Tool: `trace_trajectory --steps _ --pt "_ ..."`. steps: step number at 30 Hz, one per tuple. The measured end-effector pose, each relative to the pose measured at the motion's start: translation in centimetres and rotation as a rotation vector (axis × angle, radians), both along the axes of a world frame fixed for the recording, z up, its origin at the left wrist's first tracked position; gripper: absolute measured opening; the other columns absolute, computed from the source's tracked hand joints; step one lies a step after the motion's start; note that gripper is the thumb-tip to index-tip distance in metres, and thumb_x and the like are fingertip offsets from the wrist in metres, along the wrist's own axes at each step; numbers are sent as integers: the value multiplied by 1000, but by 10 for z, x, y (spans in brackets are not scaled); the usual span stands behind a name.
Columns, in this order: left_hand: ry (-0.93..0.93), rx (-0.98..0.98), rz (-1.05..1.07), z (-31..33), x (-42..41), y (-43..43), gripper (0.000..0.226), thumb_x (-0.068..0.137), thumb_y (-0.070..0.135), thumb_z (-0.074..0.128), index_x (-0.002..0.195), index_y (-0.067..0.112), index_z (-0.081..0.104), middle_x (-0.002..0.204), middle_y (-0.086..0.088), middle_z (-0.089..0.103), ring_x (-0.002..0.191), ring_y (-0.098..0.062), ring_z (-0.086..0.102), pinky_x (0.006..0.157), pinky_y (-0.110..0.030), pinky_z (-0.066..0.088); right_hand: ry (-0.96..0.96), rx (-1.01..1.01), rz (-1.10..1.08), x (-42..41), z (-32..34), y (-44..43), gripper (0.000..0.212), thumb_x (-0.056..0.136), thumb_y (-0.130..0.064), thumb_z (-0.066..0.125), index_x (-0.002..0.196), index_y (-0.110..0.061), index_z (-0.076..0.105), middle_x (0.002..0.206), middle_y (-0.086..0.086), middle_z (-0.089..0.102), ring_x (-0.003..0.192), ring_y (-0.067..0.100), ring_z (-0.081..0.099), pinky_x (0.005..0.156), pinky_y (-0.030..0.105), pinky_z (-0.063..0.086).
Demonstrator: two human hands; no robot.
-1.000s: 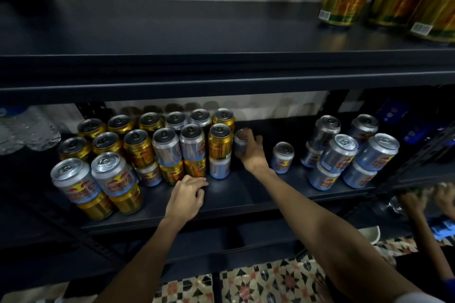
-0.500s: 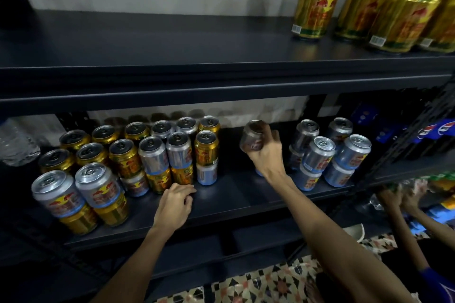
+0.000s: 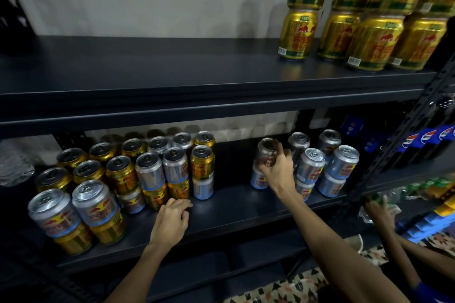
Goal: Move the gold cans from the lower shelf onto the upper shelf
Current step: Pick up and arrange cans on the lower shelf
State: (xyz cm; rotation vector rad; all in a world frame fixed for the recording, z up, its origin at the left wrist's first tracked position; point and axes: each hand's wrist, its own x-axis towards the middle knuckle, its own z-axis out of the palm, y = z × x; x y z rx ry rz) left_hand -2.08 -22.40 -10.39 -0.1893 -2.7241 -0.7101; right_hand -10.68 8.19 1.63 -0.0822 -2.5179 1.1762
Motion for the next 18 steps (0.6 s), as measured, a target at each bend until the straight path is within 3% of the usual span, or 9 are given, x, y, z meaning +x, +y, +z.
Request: trace_trajectory --steps 7,18 --pt "2 -9 -2 0 -1 1 25 86 3 64 105 16 74 112 10 69 101 -11 56 86 -34 51 -29 2 -15 -2 -9 -1 85 76 -39 86 145 -31 37 127 10 45 111 38 61 94 54 55" --pt "-1 -7 -1 -1 -1 0 25 86 3 63 104 17 74 112 10 69 102 -11 56 87 -35 51 -49 -34 53 -1 -12 -1 90 82 -19 81 154 -35 28 129 13 49 115 38 58 96 54 52"
